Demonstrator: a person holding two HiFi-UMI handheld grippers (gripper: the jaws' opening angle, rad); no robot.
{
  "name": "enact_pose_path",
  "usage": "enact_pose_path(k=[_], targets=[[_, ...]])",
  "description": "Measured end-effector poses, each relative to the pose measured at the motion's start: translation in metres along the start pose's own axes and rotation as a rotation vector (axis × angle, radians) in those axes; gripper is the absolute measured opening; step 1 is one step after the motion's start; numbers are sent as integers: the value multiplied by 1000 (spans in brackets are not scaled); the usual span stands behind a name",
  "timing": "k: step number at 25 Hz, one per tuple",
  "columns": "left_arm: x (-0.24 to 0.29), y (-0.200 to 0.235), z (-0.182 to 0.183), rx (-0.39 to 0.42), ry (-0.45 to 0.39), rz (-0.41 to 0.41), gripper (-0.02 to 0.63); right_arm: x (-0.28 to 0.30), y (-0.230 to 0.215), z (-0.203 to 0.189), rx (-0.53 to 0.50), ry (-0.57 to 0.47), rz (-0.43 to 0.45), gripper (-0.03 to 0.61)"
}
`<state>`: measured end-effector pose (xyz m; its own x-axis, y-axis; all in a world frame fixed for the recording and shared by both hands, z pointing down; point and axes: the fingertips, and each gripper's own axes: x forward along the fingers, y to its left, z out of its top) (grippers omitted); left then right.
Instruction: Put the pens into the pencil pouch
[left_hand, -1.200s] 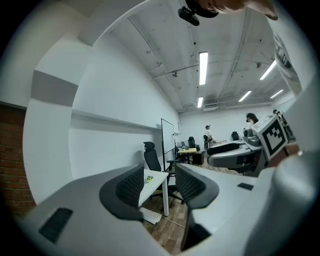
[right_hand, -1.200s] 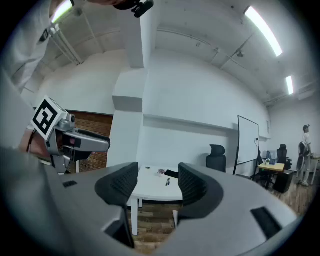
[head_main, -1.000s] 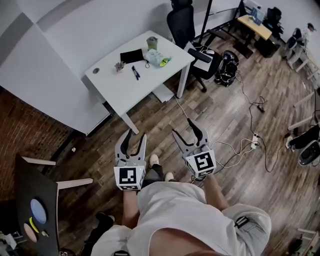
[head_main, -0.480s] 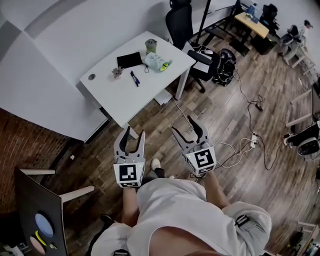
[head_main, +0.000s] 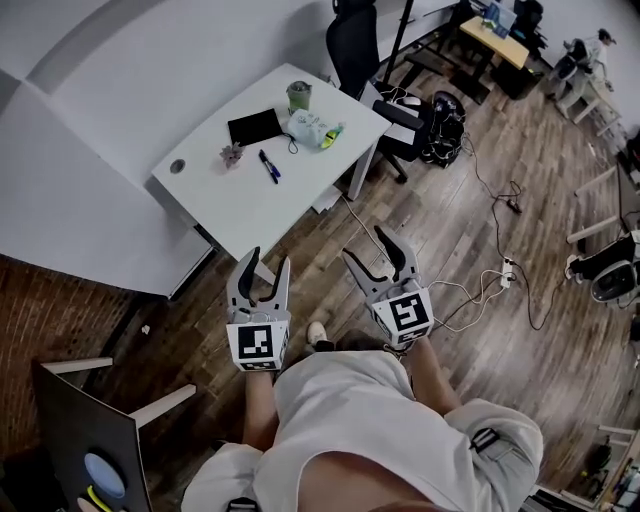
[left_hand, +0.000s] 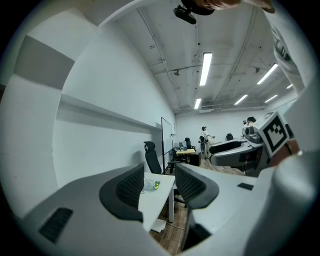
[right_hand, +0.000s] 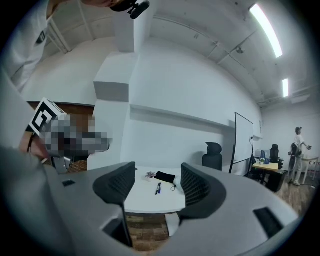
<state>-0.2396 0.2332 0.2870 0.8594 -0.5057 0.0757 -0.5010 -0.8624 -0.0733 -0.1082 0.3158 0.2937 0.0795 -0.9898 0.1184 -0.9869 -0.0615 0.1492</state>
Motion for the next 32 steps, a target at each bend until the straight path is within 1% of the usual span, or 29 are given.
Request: enact_pose_path(k=[7,13,25,32], targets=[[28,14,1,5,0,-34,192,22,-14,1,-8,18,-30,288],[59,27,0,10,6,-51,192,49,-29,-2,-8,29,-36,287],[144,48,1,18,8,-42,192,118,-89,-14,0,43,-26,284],[192,56,7,32,26,-11,192,157,-126,-15,14,29,5,281]])
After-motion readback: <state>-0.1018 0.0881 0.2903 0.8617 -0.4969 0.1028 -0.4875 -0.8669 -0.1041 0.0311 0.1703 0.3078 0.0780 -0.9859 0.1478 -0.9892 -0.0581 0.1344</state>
